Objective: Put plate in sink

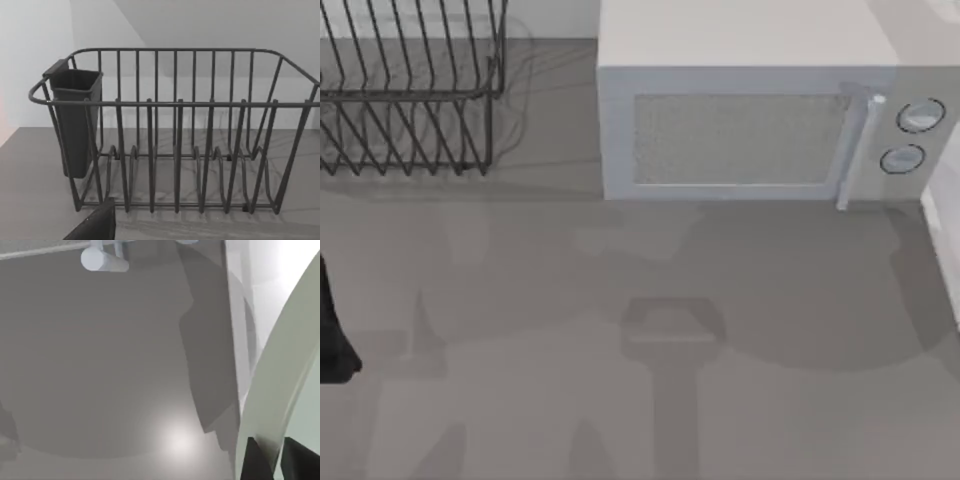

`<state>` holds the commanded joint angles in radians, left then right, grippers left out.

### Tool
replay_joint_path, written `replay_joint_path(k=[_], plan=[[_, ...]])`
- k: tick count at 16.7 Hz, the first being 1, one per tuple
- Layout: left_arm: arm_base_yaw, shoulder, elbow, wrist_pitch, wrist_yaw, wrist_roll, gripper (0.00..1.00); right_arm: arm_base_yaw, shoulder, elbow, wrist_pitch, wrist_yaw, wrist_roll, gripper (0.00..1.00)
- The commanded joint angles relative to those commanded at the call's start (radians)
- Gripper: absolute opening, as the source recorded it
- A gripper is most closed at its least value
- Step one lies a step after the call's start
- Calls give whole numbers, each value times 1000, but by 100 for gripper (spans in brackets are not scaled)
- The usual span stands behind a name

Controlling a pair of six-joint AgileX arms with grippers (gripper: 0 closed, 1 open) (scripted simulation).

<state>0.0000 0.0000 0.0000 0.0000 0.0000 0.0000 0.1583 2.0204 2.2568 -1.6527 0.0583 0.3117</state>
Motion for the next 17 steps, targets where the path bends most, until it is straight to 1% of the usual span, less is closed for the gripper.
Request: replay_joint_path(k=[5,9,12,17], plan=[[0,0,0,0,0,0,100,-158,353,357,-29,7,-150,0],[0,0,0,0,0,0,100,-224,599,564,-77,-25,-294,0],[0,0,0,0,0,0,100,-240,684,639,-104,-47,-363,0],[0,0,0,0,0,0,100,-241,691,645,-106,-49,-369,0]])
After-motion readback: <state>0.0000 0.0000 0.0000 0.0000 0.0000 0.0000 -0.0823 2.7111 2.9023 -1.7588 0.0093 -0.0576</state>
